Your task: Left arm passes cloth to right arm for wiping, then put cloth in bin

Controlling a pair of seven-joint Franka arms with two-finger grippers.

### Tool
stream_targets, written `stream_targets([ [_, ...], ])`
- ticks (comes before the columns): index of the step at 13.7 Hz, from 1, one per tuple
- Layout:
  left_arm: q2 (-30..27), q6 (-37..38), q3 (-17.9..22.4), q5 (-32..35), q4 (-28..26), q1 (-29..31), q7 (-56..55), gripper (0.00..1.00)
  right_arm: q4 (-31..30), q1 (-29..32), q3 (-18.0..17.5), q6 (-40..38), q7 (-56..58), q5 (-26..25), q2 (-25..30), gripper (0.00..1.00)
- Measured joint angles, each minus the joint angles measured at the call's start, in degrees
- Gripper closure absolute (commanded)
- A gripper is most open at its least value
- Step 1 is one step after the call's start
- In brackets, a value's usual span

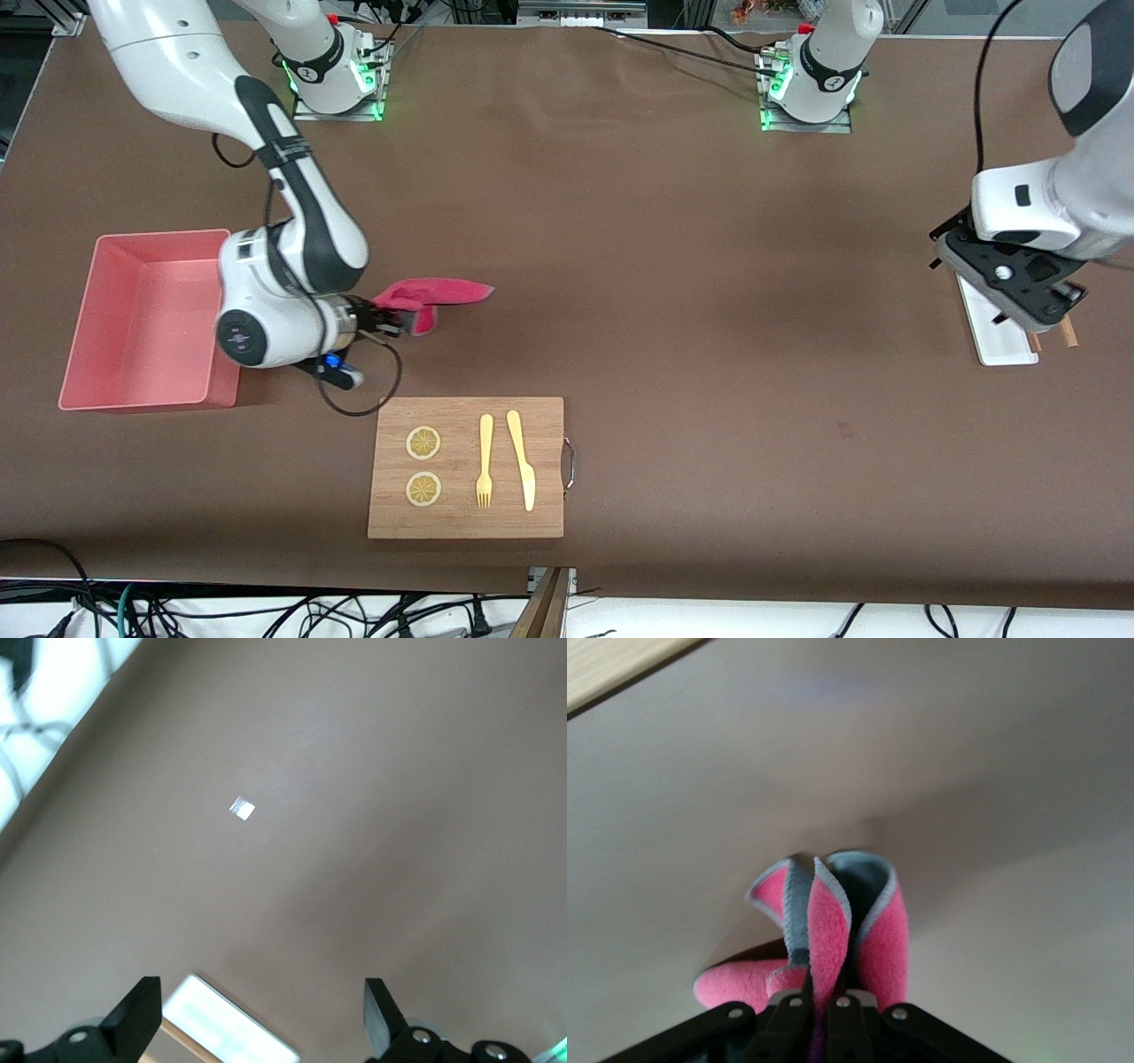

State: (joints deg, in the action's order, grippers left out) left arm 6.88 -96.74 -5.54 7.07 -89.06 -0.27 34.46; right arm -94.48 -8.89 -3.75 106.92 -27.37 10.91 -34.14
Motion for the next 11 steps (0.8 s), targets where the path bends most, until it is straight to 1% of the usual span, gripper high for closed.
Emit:
stream_targets([
  [2,-3.8,0.0,0.2,-0.3,-3.7,-0.4,-14.0,0.00,0.0,1.0,2.7,-1.6,6.9,-2.9,1.4,1.00],
  [3,-5.1,0.0,0.5,-1.6,-5.1,-0.6,-20.1,0.00,0.0,1.3,3.5,-1.8,9.2,-4.1,1.8,1.00],
  [5,-6.0,-0.2,1.8,-5.8,-6.7,-0.7,-30.0,0.00,0.0,1.3,3.6,-1.5,10.1,-5.3,2.1,1.00],
  [6,-5.9,-0.2,2.2,-6.6,-7.1,-0.7,-32.5,0.00,0.0,1.1,2.7,-0.8,8.8,-5.3,2.0,1.00],
  [7,-5.8,-0.2,2.3,-6.9,-7.3,-0.7,-33.8,0.00,-0.1,1.0,1.0,0.5,5.9,-5.3,1.9,1.00],
  [9,-5.8,-0.2,2.0,-6.7,-7.3,-1.0,-35.0,0.00,-0.2,0.0,-3.4,4.1,-2.8,-5.4,1.3,1.00],
  [11,-5.8,-0.2,1.8,-6.1,-7.3,-1.1,-35.6,0.00,-0.4,-2.5,-7.0,9.1,-12.7,-5.5,0.0,1.00],
])
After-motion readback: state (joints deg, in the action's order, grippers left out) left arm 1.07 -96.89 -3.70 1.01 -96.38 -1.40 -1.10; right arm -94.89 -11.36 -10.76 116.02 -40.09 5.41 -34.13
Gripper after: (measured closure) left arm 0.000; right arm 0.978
